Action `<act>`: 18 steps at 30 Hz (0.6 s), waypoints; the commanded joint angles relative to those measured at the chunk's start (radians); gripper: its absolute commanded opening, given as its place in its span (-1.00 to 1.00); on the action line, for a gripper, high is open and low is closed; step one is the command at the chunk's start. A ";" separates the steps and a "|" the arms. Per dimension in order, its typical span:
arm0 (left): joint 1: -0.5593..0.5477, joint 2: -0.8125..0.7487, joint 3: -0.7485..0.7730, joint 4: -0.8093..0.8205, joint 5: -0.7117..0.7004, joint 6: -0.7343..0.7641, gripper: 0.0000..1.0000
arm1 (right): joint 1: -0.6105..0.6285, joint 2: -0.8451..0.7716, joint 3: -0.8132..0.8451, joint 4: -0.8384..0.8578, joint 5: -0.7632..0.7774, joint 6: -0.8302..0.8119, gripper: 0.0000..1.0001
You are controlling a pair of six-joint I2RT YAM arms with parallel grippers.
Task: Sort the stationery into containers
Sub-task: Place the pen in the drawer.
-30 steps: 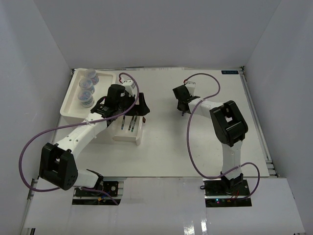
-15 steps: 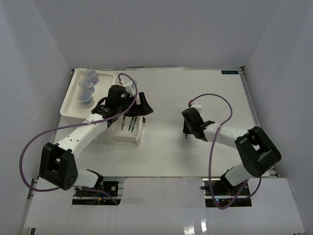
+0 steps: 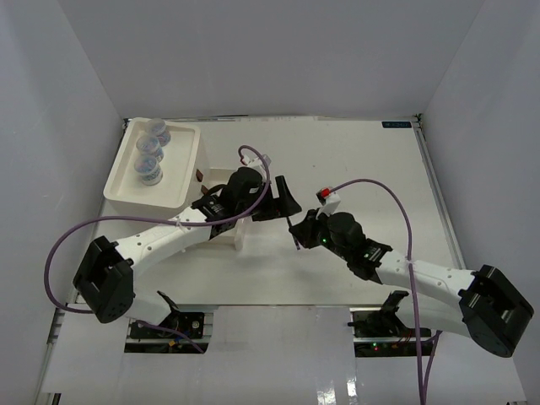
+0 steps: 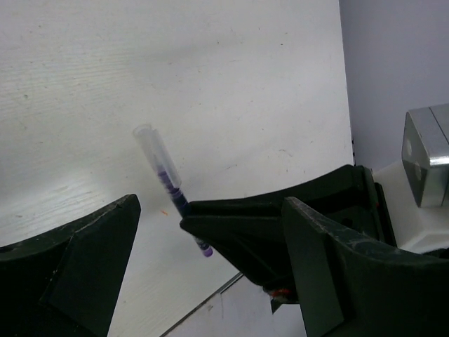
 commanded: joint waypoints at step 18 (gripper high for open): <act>-0.096 0.103 0.027 0.066 -0.140 -0.104 -0.32 | 0.032 -0.073 -0.061 0.211 -0.005 0.000 -0.82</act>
